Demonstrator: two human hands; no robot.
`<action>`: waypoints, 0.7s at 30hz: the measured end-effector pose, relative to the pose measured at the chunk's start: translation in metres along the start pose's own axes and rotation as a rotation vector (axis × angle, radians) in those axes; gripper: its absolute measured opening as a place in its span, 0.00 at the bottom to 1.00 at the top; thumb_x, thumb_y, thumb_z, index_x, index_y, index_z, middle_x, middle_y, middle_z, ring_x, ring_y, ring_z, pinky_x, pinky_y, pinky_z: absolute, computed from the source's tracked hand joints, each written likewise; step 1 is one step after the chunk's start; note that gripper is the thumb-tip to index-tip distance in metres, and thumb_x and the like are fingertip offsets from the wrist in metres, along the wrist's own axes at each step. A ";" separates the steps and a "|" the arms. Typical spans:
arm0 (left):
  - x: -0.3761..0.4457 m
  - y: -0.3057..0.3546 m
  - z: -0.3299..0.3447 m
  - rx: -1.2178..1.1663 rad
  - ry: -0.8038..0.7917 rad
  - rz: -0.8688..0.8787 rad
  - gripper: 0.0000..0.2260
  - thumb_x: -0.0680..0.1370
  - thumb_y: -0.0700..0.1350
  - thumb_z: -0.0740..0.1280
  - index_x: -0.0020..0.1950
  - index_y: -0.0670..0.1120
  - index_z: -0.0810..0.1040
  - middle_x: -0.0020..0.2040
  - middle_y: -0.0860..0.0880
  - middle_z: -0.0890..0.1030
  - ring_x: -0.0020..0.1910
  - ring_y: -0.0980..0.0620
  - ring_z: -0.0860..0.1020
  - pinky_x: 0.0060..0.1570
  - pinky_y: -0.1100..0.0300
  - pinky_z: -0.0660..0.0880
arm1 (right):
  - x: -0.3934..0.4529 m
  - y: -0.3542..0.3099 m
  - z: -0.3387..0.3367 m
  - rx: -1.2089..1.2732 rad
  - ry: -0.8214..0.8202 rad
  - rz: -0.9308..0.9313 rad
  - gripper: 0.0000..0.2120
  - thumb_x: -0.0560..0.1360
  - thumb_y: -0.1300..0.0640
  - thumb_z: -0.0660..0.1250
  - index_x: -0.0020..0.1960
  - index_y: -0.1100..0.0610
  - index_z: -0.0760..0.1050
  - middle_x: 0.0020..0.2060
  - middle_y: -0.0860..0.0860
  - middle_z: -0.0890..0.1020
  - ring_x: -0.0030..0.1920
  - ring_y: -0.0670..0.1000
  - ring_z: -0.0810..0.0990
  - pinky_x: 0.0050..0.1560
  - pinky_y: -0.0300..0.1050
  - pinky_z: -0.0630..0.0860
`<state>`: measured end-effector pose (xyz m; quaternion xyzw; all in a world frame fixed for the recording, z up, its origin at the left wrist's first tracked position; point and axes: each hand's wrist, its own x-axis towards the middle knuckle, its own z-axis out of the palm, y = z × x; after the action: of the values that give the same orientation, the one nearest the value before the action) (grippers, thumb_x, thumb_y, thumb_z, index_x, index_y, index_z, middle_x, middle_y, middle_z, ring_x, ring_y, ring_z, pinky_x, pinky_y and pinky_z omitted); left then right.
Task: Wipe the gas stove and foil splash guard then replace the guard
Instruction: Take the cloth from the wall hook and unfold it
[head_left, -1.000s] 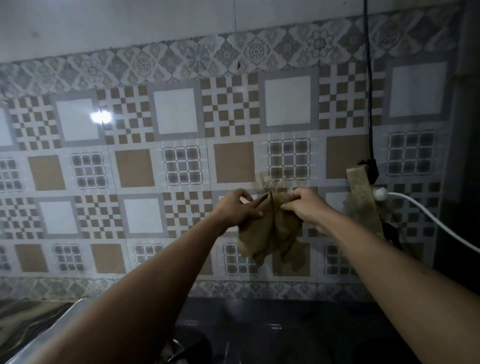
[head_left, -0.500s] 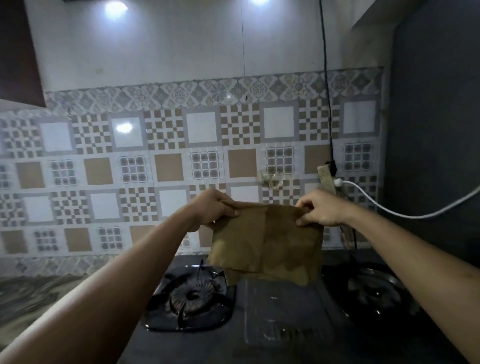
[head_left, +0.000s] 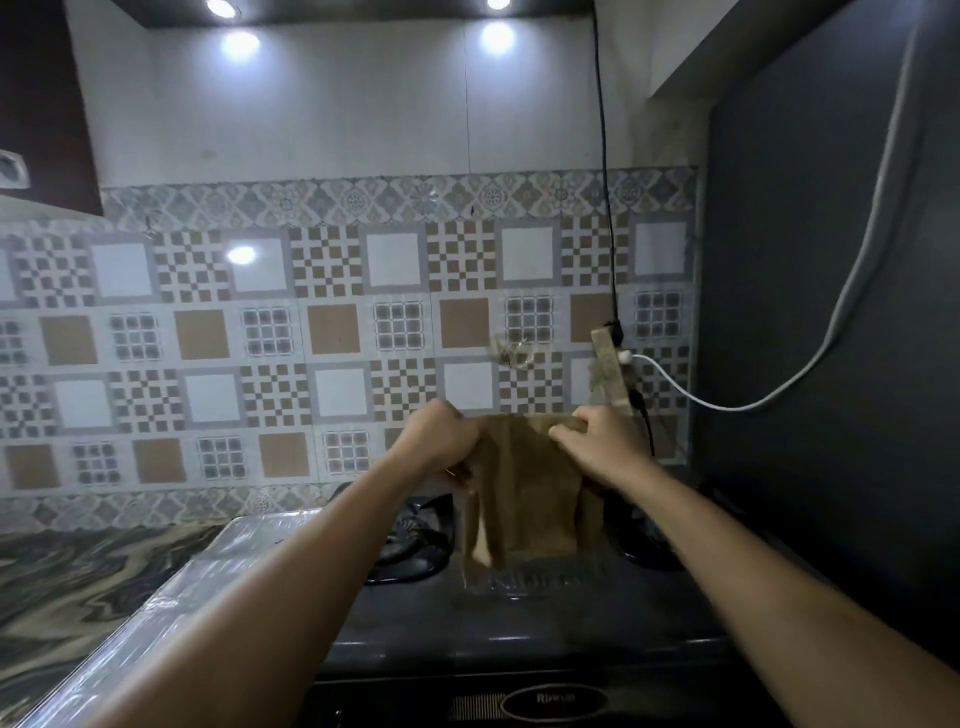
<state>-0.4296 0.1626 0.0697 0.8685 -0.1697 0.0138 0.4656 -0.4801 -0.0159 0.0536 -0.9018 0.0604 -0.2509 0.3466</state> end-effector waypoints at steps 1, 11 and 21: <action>-0.003 0.003 0.008 -0.004 -0.004 0.001 0.11 0.80 0.45 0.64 0.46 0.37 0.78 0.37 0.41 0.83 0.31 0.48 0.83 0.29 0.58 0.80 | -0.006 -0.002 0.005 0.038 -0.019 -0.023 0.11 0.77 0.54 0.64 0.37 0.55 0.71 0.32 0.49 0.74 0.35 0.49 0.73 0.31 0.40 0.64; -0.014 0.032 0.041 -0.157 -0.105 -0.026 0.17 0.81 0.53 0.58 0.52 0.41 0.79 0.43 0.43 0.85 0.42 0.47 0.84 0.43 0.54 0.81 | -0.033 0.019 0.015 0.777 -0.277 0.068 0.11 0.75 0.58 0.68 0.58 0.55 0.77 0.52 0.55 0.83 0.55 0.54 0.81 0.60 0.53 0.77; -0.013 -0.006 0.052 -0.511 0.038 0.208 0.17 0.77 0.45 0.69 0.64 0.43 0.76 0.52 0.46 0.81 0.51 0.49 0.80 0.52 0.55 0.78 | -0.026 0.051 -0.018 1.101 -0.182 0.283 0.07 0.77 0.65 0.62 0.54 0.60 0.76 0.43 0.58 0.82 0.43 0.56 0.81 0.44 0.52 0.79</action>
<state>-0.4469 0.1266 0.0328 0.7003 -0.2469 0.0347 0.6689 -0.5079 -0.0574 0.0210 -0.5894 0.0108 -0.1180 0.7991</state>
